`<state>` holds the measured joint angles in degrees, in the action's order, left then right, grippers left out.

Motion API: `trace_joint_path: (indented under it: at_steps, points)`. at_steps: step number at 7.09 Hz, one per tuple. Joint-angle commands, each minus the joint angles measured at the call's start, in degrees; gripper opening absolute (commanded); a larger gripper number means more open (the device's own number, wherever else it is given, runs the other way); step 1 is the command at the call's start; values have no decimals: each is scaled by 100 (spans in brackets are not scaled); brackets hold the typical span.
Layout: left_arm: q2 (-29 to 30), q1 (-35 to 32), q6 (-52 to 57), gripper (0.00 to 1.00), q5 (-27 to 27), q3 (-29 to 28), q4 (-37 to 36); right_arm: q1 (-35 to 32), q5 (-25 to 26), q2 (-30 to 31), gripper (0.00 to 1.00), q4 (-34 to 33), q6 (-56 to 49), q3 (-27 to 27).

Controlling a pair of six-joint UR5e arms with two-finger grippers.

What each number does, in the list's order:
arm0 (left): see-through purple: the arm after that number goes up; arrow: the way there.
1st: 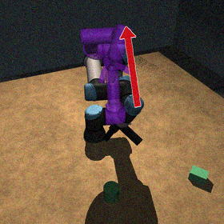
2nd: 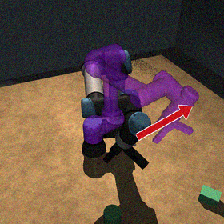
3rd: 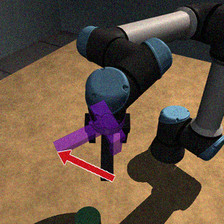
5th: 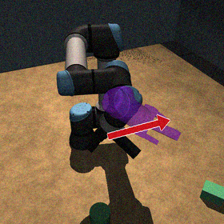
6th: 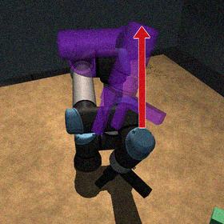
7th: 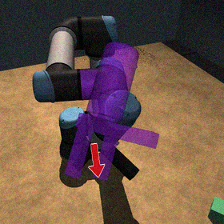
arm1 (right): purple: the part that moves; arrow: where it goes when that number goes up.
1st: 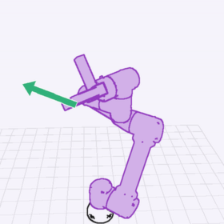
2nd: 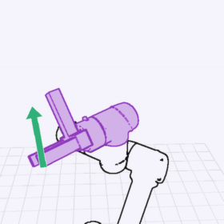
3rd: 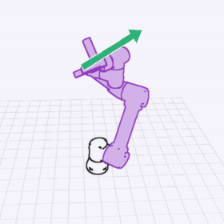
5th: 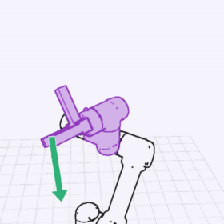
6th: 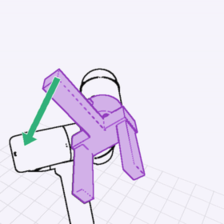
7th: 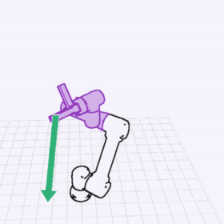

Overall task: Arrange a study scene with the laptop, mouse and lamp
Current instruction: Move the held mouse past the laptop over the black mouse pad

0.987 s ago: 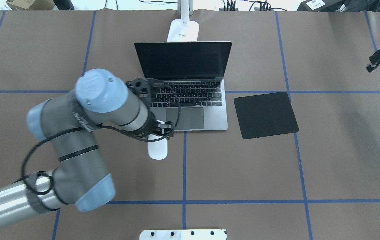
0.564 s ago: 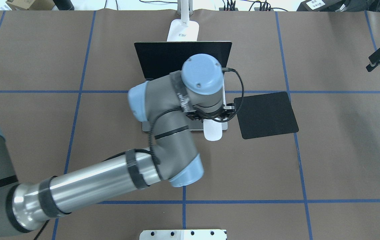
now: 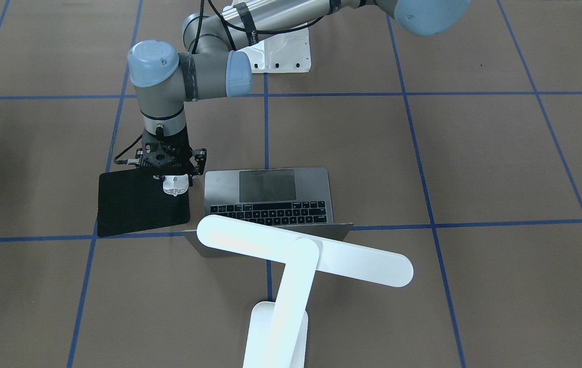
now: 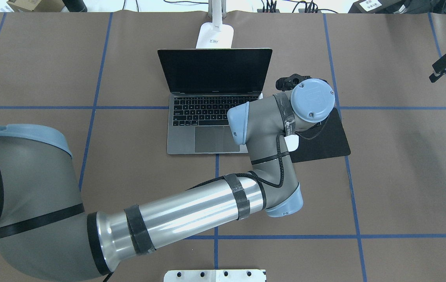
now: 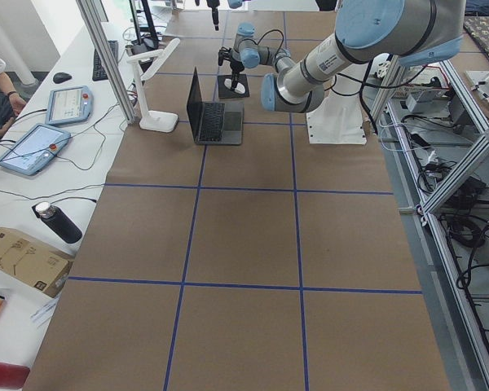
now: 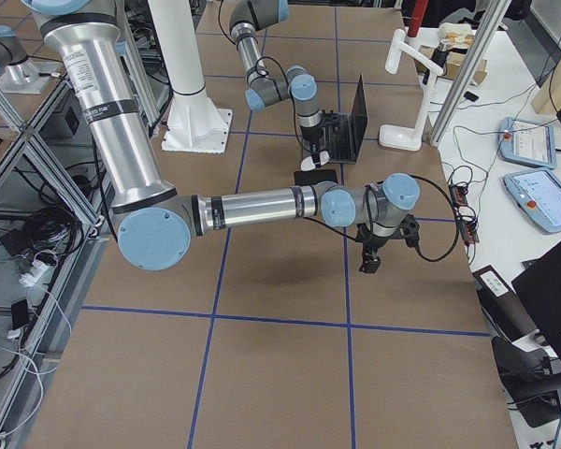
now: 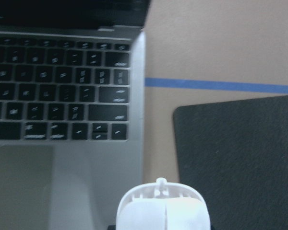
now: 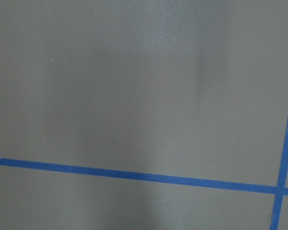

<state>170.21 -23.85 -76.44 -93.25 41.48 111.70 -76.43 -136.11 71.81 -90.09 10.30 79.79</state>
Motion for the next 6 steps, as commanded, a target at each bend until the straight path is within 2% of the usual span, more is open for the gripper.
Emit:
trace_joint_path:
  at_steps: [1, 6]
  points:
    - [310, 56, 23, 60, 334, -745, 536, -3, -3, 0, 98, 0, 24, 36]
    - [601, 258, -47, 60, 378, -1037, 546, -12, -3, 18, 98, 0, 112, 115]
